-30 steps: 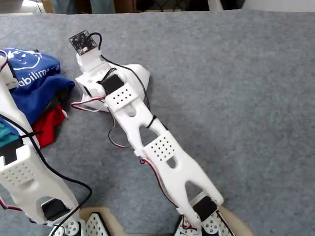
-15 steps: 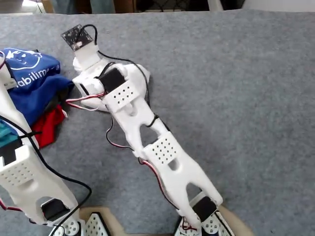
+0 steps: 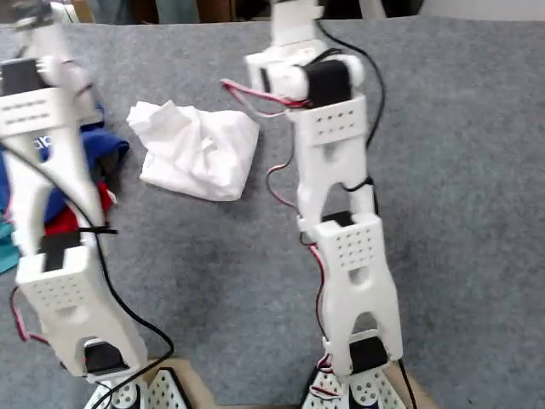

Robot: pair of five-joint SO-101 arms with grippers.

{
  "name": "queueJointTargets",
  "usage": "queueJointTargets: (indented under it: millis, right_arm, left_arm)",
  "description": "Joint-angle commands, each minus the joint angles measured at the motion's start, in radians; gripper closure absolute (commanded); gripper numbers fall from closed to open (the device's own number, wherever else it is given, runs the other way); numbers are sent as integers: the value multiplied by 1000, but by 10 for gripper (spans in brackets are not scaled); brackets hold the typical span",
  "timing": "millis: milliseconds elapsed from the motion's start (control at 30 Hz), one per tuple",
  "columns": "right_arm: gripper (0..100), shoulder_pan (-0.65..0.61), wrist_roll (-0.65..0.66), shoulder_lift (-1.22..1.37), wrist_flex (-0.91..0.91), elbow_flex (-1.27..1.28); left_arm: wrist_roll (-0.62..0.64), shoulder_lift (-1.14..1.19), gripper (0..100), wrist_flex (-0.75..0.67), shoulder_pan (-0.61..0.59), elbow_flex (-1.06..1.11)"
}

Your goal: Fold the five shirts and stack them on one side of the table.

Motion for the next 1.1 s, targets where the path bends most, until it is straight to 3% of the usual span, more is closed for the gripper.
queueJointTargets:
  millis: [0, 233, 733, 1067]
  right_arm:
    - [983, 75, -2, 67, -21, 7]
    - [983, 114, -91, 303, -137, -45]
    - [983, 199, -147, 363, -117, -48]
    - [983, 199, -146, 363, -117, -47]
  left_arm:
    - [12, 3, 966, -144, 166, 15]
    - [20, 195, 936, -367, 314, -27]
    - [54, 549, 942, -365, 357, -378]
    - [49, 589, 949, -199, 268, -450]
